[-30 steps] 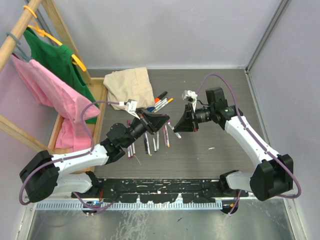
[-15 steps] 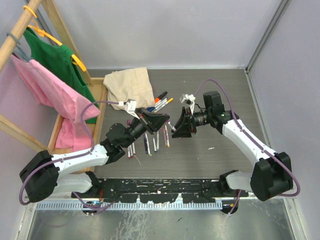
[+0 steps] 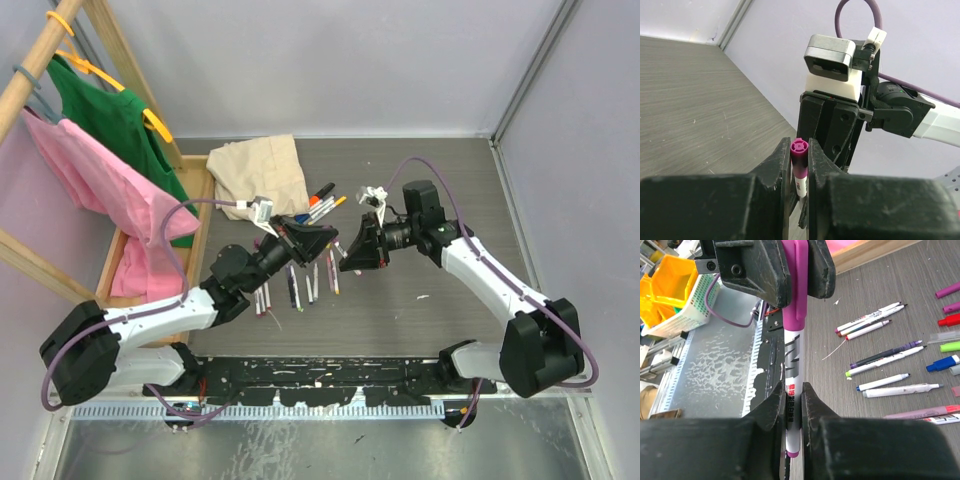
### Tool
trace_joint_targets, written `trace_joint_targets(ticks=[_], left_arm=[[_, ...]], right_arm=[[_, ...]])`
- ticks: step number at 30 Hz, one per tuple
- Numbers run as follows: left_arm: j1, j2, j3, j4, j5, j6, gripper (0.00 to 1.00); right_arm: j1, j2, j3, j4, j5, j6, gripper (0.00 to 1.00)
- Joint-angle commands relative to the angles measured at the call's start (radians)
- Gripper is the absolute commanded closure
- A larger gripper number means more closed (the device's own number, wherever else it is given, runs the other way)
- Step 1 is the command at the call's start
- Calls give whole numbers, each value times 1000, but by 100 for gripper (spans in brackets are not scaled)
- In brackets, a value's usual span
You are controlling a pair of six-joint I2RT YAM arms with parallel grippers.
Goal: Open the pen caps
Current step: Open the pen cap from the pen, then place the pen at the center of the board.
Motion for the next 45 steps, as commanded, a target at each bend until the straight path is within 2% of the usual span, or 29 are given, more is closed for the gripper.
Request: trace_joint_targets(ticks=[1, 5, 9, 15, 22, 24, 28, 34, 38, 45], left_arm=[[131, -42, 36, 102, -4, -5, 100], [300, -58, 80, 126, 46, -109, 100], [374, -83, 127, 103, 52, -109, 100], [379, -141, 131, 13, 80, -81, 100], [379, -195, 39, -56, 111, -118, 100], [379, -201, 12, -66, 125, -130, 100], [379, -199, -43, -64, 148, -165, 100], [379, -173, -113, -61, 192, -231, 100], [378, -153, -154, -56, 208, -264, 100], [374, -141, -224, -3, 219, -312, 100]], right_arm=[[8, 18, 11, 16, -34, 17, 99], [13, 37, 16, 9, -34, 13, 100], [18, 46, 19, -3, -16, 2, 99], [24, 38, 3, 23, 98, 30, 99], [26, 26, -94, 229, 314, 264, 99], [27, 28, -115, 274, 431, 376, 99], [32, 49, -142, 282, 618, 503, 99], [56, 83, -171, 176, 837, 499, 99], [59, 110, -215, 235, 846, 543, 99], [75, 261, -177, 221, 863, 605, 97]])
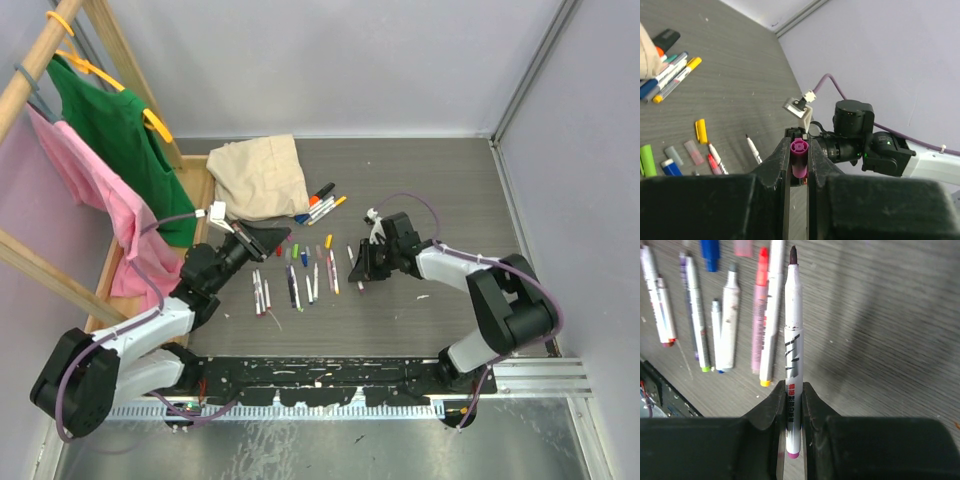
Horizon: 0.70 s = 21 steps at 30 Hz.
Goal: Open the pen caps
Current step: Place the pen at the center of the board.
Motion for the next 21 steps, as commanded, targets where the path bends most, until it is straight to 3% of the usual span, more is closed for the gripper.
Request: trace_joint_targets(ticks=[1, 21], left_arm=[[-6, -8, -22, 89, 15, -36, 100], [-25, 36, -14, 107, 15, -47, 100]], right_arm=[[13, 55, 41, 23, 42, 55, 97], [24, 104, 72, 3, 102, 62, 82]])
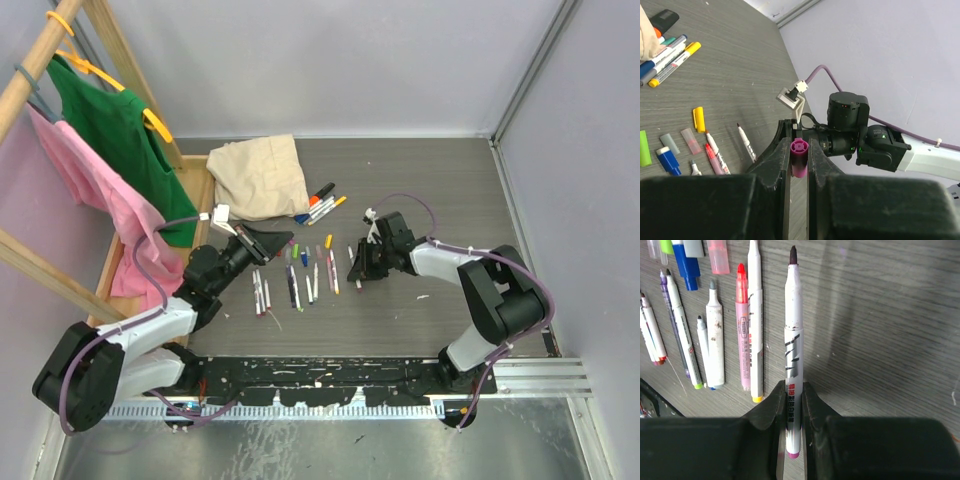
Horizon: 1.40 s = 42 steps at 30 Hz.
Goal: Open the pen caps
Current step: Place the pen at the center of the board.
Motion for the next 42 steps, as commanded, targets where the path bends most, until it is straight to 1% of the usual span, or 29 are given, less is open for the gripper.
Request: trace_joint_targets(ticks=[1, 20, 26, 42], left_arm=[[-8, 2, 16, 83, 13, 0, 100], [-20, 14, 12, 94, 11, -6, 100], [-21, 22, 12, 95, 9, -6, 100], [-22, 34, 15, 108, 15, -14, 100]], right_arm=[[5, 11, 42, 4, 37, -3, 82], [5, 44, 65, -36, 88, -22, 77], [4, 47, 69, -41, 86, -27, 75], [2, 52, 74, -47, 65, -33, 74]])
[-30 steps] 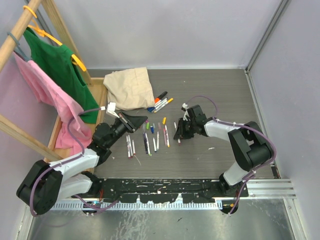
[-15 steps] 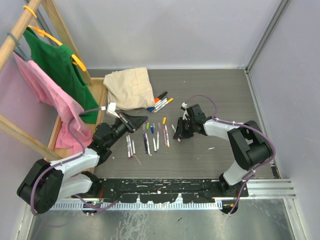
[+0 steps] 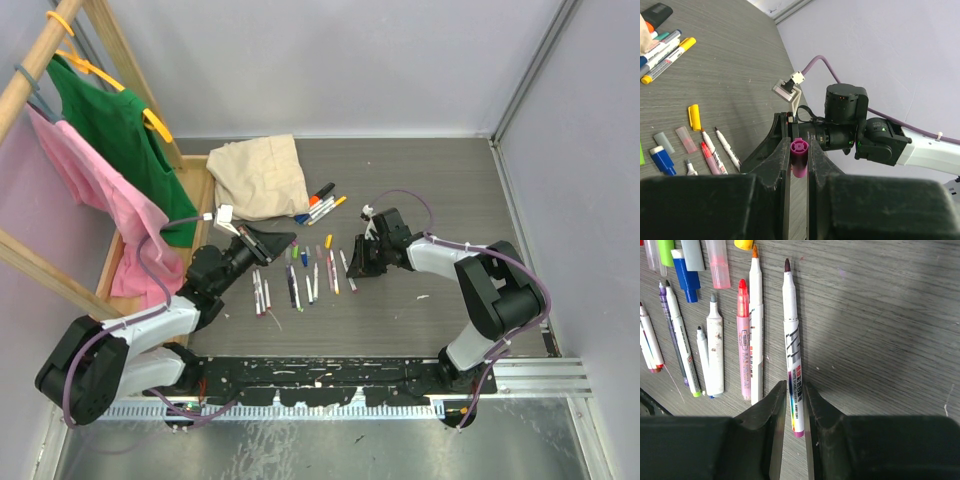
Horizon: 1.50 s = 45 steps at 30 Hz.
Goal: Open the pen caps
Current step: Place the pen at the center of the board, then place the pen cap at the center of the board.
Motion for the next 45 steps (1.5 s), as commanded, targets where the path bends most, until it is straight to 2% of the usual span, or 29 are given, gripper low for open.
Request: trace_joint_targets(ticks=[1, 3, 8, 17, 27, 31, 39, 45], left_arm=[[-5, -1, 16, 70, 16, -5, 100], [-4, 1, 16, 70, 17, -4, 100], [-13, 14, 26, 70, 26, -5, 100], [-61, 82, 65, 68, 19, 14, 100], [-168, 176, 147, -79, -122, 102, 100], [-212, 197, 202, -220, -214, 135, 100], [-263, 241, 358, -534, -375, 151, 100], [-288, 328, 507, -750, -463, 147, 100]], right_arm=[[4, 17, 20, -20, 23, -21, 74], [3, 16, 24, -20, 8, -22, 73], [1, -2, 36, -18, -37, -36, 64], [-17, -59, 50, -21, -65, -63, 63], [-43, -202, 106, -80, -103, -243, 60], [-78, -260, 108, -95, -158, -329, 60], [-234, -326, 164, -236, -500, -551, 60], [-266, -390, 161, -257, -517, -616, 60]])
